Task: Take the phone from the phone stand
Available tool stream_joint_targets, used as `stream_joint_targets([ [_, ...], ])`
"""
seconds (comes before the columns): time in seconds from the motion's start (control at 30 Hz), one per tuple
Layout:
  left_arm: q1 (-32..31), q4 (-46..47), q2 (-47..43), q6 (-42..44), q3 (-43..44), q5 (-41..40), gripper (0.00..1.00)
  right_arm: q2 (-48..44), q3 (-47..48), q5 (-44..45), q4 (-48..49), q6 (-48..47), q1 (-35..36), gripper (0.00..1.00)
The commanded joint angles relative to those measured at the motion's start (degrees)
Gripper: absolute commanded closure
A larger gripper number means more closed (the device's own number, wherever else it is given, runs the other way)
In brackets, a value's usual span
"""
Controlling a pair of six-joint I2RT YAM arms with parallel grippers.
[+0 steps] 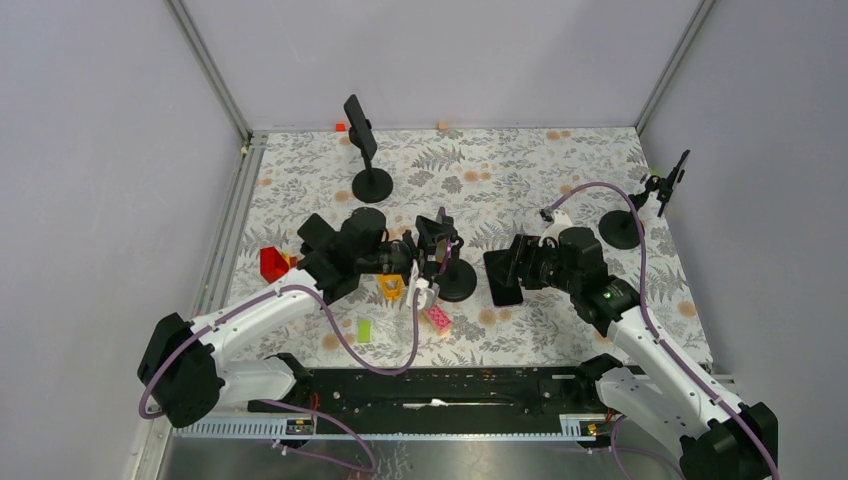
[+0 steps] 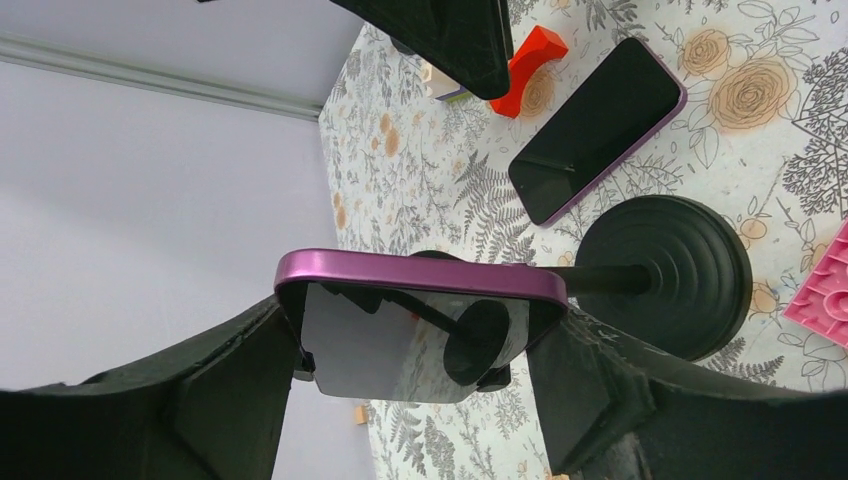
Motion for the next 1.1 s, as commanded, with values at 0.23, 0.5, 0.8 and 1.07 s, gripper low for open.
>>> stream_joint_targets([
  [0.23,-0.4,2.9,-1.8,-0.1,0.8,-1.6,0.77,-0.9,0.3,0.8,0.5,0.2,-0.1,0.23],
  [0.5,-0.6,2.9,-2.7,-5.4,0.4,2.2,1.00,-0.9,-3.0,-2.3,9.0,-1.0,-0.1,0.23],
  [0.8,-1.2,2.8,-2.6,-13.9,0.9,3.7,1.00,-0.7,-9.0,-7.0,30.2,-3.9,-0.1,0.24],
  [1.07,-1.1,2.8,0.1,-29.1,5.5,3.3,1.00,2.2,-9.7,-10.4,37.0,-5.9,0.9,0.26],
])
